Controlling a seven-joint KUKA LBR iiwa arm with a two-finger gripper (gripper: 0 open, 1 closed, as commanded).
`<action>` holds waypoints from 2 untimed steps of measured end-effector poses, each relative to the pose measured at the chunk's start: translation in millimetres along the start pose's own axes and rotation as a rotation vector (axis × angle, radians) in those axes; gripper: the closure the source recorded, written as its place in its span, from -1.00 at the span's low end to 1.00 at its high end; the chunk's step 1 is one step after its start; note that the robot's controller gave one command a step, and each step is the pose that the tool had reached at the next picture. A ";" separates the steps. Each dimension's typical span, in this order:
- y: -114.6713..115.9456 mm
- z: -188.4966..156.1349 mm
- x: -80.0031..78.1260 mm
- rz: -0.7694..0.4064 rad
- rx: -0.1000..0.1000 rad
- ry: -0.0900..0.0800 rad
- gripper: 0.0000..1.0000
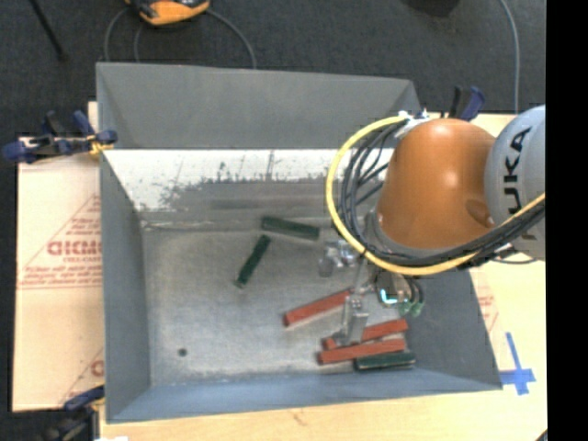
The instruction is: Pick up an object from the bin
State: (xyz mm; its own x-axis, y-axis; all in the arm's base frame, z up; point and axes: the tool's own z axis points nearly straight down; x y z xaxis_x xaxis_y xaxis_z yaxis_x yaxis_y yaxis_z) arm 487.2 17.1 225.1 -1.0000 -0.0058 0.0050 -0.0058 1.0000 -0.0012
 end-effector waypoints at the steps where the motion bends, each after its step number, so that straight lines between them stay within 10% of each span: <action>1: 0.1 -3.5 -0.9 0.001 0.000 -0.007 -1.00; 2: -2.9 54.8 -20.8 -0.034 0.001 -0.015 -1.00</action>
Offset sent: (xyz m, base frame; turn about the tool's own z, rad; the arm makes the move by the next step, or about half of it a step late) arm 0.0335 -0.0032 -0.1143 -0.0739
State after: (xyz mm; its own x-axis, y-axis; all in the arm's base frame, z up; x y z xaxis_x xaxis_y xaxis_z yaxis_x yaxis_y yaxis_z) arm 507.7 14.2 170.2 -0.9991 -0.0401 -0.0102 -0.0400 0.9992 -0.0026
